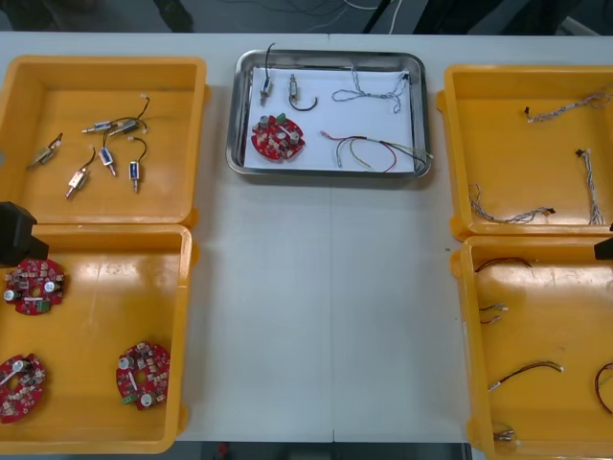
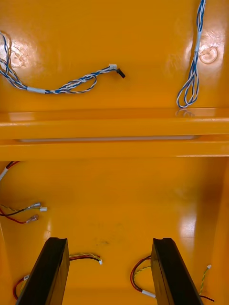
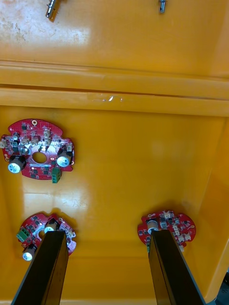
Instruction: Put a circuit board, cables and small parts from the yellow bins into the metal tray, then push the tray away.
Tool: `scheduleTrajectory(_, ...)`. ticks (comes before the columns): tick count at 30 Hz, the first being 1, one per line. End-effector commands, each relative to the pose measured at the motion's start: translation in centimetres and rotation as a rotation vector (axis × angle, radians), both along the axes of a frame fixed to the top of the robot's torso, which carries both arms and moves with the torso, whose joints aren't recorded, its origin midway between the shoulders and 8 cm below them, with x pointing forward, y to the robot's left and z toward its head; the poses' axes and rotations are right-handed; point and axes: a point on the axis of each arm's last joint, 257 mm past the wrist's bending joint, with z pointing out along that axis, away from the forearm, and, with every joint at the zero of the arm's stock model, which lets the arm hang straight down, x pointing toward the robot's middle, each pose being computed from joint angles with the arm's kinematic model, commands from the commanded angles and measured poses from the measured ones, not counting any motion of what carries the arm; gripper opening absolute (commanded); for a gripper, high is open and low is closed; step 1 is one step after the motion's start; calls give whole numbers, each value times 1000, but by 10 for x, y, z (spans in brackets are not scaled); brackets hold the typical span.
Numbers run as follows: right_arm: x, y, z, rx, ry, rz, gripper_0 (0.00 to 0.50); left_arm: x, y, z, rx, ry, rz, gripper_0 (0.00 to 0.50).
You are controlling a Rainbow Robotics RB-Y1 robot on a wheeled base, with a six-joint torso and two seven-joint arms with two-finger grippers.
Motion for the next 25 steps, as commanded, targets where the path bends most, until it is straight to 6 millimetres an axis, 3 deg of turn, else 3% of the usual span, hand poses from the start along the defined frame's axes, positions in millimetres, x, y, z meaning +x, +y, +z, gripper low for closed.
scheduleTrajectory(1,-5,-18,11,-14,-13,-46,500,1,15,16,90,-38,-70,500)
scheduleTrajectory(25,-6,-19,10,-16,-12,-48,500,1,15,16,90,-38,-70,500)
